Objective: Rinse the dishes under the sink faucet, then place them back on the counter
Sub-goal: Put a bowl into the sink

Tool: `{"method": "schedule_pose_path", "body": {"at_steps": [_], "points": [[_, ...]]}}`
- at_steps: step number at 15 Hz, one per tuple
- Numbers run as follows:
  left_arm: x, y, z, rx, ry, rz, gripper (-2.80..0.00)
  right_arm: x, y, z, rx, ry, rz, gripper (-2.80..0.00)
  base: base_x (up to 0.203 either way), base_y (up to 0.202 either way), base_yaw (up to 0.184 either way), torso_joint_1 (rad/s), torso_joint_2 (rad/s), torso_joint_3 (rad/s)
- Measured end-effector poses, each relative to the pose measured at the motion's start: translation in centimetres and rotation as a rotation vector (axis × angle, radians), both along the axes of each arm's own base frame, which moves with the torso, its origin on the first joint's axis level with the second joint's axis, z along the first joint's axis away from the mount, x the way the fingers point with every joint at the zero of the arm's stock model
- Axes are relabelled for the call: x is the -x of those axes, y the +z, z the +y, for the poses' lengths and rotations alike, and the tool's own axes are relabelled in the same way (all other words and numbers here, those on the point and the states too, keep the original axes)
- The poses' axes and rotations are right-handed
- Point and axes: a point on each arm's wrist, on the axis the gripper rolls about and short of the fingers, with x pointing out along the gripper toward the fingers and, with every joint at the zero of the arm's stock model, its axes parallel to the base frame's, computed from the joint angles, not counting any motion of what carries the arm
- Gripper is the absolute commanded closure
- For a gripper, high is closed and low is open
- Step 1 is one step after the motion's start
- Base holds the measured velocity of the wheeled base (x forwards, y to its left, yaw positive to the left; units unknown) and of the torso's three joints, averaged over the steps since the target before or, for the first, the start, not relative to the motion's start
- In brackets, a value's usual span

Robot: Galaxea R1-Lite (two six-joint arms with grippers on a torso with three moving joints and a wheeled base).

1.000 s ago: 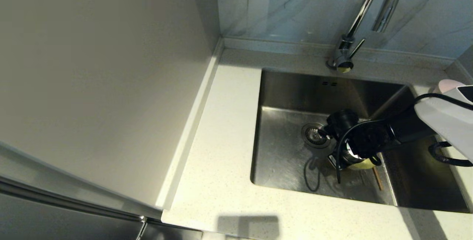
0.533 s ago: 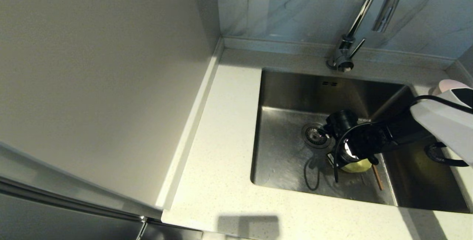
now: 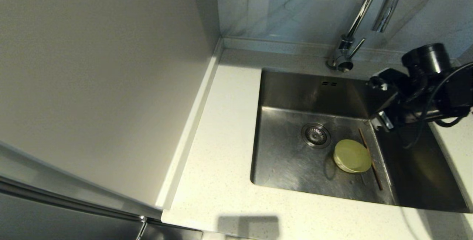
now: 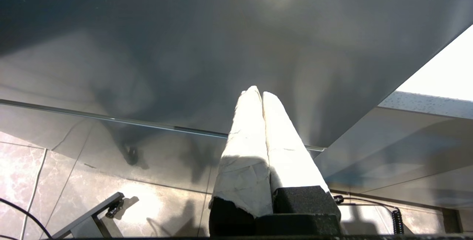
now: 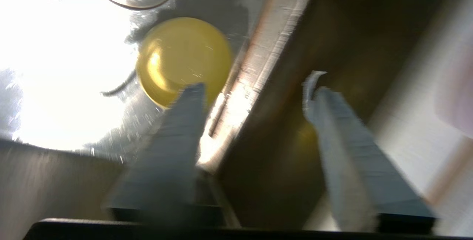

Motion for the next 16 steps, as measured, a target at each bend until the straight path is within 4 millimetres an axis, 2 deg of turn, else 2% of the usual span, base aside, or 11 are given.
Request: {"method": "schedule_pose_path", "body": {"at_steps": [2, 4, 7, 9, 10, 16], "points": [[0.0, 0.0, 0.0, 0.0, 0.0, 0.0, 0.0, 1.1, 3.2, -1.0, -0.017, -0.005, -0.08, 0.0, 0.0, 0.0, 0.0, 0.0, 0.0, 0.0], [0.0, 0.0, 0.0, 0.001, 0.0, 0.0, 0.0, 1.1, 5.4, -2.3, -0.003, -0.034, -0.153, 0.0, 0.0, 0.0, 0.0, 0.0, 0.0, 0.0], [0.0, 0.0, 0.0, 0.001, 0.0, 0.0, 0.0, 1.2, 7.4, -4.2, 0.038, -0.063, -0.153, 0.0, 0.0, 0.0, 0.0, 0.0, 0.0, 0.0], [0.0, 0.0, 0.0, 0.001, 0.0, 0.001, 0.0, 1.2, 8.0, -5.1, 0.024, -0.092, -0.113, 0.0, 0.0, 0.0, 0.0, 0.0, 0.0, 0.0], [0.0, 0.0, 0.0, 0.0, 0.0, 0.001, 0.0, 0.9, 8.1, -5.6, 0.006, -0.119, -0.109, -2.8, 0.0, 0.0, 0.0, 0.0, 0.0, 0.0], [0.0, 0.0, 0.0, 0.0, 0.0, 0.001, 0.0, -1.7, 6.8, -9.0, -0.028, -0.211, -0.103, -2.8, 0.0, 0.0, 0.0, 0.0, 0.0, 0.0]]}}
